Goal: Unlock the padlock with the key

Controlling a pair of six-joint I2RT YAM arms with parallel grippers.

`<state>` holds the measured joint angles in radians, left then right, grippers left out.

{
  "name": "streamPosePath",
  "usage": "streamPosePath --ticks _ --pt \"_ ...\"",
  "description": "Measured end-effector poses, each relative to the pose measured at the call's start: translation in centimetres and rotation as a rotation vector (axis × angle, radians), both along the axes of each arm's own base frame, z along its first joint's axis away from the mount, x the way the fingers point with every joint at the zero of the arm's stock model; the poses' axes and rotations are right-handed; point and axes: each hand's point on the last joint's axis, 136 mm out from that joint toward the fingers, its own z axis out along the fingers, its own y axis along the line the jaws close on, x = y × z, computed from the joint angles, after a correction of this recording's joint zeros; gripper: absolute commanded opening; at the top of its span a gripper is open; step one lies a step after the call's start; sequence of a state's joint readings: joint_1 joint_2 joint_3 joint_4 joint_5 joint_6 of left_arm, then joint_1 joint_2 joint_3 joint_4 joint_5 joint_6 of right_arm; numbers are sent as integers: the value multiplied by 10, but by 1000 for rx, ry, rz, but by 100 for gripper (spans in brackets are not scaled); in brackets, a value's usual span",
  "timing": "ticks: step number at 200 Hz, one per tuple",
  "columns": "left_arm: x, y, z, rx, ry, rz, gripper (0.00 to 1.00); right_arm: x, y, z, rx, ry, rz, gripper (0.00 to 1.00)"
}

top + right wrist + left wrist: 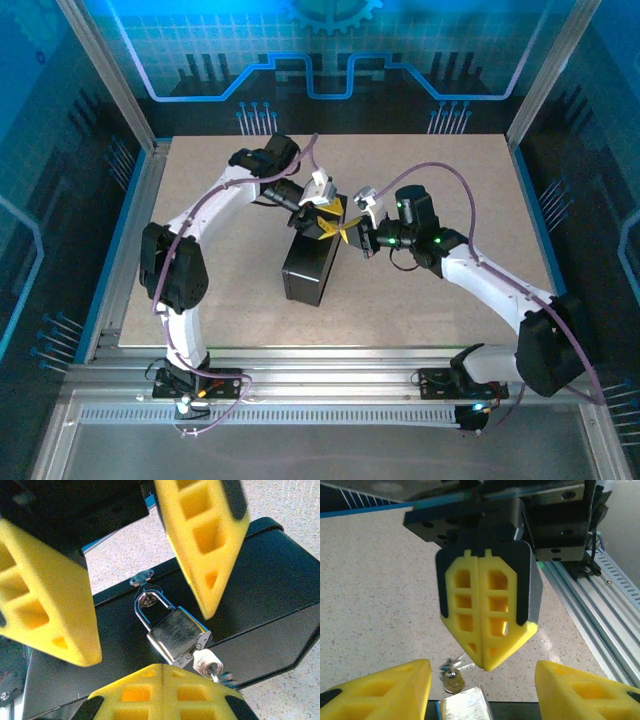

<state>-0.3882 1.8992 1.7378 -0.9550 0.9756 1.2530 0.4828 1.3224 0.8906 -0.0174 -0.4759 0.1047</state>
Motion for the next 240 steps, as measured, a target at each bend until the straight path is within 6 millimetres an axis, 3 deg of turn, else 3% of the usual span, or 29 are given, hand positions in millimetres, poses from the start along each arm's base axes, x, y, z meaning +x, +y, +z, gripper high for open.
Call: streamPosePath --ticks 13,31,55,90,124,155,177,215,240 --pt "3 1 4 -15 -6 15 58 0 0 -2 -7 0 3 4" --pt "7 5 10 -35 -17 43 59 -1 -2 -5 -21 0 10 20" --pt "16 10 17 -58 -27 92 60 -3 -4 -9 -41 -3 23 34" --pt "37 20 24 -72 8 206 60 -5 -4 -10 -93 -98 82 46" --pt "62 29 26 -54 107 365 58 -7 2 1 -135 -264 226 48" --pt "94 36 25 -29 234 612 57 10 5 9 -139 -359 354 49" --pt "112 49 13 0 330 806 56 17 9 5 -140 -383 427 49" --pt "105 74 -23 63 476 1034 56 17 16 -3 -138 -376 540 49" --pt "96 84 -30 73 520 1108 56 13 17 -6 -133 -370 579 49"
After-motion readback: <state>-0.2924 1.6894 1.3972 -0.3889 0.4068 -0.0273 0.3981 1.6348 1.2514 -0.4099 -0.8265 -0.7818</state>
